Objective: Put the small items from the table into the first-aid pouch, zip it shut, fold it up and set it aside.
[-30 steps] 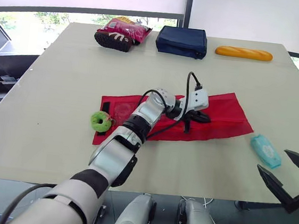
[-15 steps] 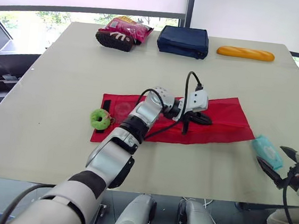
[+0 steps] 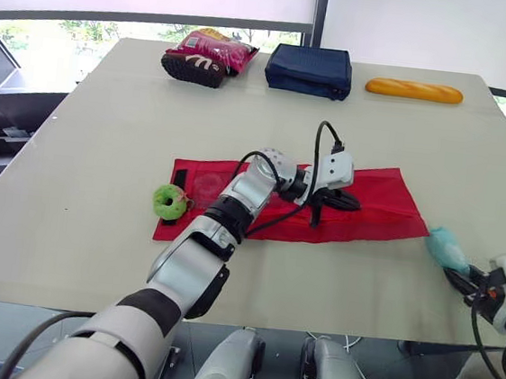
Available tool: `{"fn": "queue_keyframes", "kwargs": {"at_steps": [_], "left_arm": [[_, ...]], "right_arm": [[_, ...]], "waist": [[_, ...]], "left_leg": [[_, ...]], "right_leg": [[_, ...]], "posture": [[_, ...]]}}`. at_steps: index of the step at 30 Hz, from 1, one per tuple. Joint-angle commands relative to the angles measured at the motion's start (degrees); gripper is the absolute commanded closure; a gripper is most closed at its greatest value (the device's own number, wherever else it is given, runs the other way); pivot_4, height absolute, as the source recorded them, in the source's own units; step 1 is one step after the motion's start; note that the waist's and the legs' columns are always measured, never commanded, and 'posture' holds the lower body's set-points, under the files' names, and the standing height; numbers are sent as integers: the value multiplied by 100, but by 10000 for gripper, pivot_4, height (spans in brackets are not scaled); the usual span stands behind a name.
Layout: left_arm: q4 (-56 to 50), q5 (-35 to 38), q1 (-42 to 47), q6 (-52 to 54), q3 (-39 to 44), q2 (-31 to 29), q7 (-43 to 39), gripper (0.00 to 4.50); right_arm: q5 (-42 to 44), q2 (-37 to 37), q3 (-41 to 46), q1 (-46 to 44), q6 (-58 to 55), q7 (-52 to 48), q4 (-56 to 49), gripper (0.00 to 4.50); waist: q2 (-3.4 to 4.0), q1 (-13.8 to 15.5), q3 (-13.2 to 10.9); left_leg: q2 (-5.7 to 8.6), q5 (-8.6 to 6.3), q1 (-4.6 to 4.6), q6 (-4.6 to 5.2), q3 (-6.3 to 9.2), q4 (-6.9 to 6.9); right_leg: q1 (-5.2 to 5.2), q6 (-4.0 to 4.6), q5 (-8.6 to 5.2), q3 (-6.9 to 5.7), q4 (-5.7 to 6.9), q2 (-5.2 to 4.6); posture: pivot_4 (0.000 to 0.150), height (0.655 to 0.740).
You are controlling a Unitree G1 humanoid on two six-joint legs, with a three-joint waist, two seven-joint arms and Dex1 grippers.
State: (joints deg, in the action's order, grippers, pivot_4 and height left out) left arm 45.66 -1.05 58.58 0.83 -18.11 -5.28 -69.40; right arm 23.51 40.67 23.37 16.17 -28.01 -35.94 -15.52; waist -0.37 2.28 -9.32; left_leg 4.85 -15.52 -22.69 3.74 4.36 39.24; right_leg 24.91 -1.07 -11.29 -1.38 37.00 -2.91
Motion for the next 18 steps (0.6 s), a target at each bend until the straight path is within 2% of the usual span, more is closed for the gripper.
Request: {"fn": "queue_keyframes", "kwargs": {"at_steps": [1,5,7,11,14,18], "left_arm": [[-35,43,154,-71,73,56,45,45000],[90,44,231,-112,98,94,92,45000],[144,53,262,-124,113,121,121,45000],[211,57,286,-152,107,159,129,45000],[208,63,279,-153,94,203,92,45000],[192,68,284,-153,82,262,63,45000]], "right_arm": [[43,2,330,242,-72,3,-257,40695],[378,114,908,914,-315,-318,-1118,40695],[885,133,1271,1243,-712,-443,-1857,40695],[1832,297,1607,1422,-1517,-337,-2990,40695],[2117,471,1244,1122,-2037,111,-3460,40695],[1856,506,122,135,-2641,979,-3379,40695]], "waist": [[1,11,1],[2,19,0],[21,13,1],[10,-58,-4],[9,-68,-4],[-3,-68,-6]], "left_leg": [[0,0,0,0,0,0],[2,-1,-4,1,5,-1],[2,-1,-7,2,4,0],[-6,-15,-2,26,4,-1],[-6,-16,-1,27,5,-1],[-2,-4,-3,6,5,2]], "right_leg": [[0,0,0,0,0,0],[1,0,0,-2,0,1],[2,-1,0,-1,-1,0],[0,-6,0,-2,0,5],[1,-9,0,-5,0,4],[0,-6,2,-6,-2,0]], "posture": [[1500,7390],[1500,7390],[1500,7390],[1500,7390],[1500,7390],[1500,7390]]}}
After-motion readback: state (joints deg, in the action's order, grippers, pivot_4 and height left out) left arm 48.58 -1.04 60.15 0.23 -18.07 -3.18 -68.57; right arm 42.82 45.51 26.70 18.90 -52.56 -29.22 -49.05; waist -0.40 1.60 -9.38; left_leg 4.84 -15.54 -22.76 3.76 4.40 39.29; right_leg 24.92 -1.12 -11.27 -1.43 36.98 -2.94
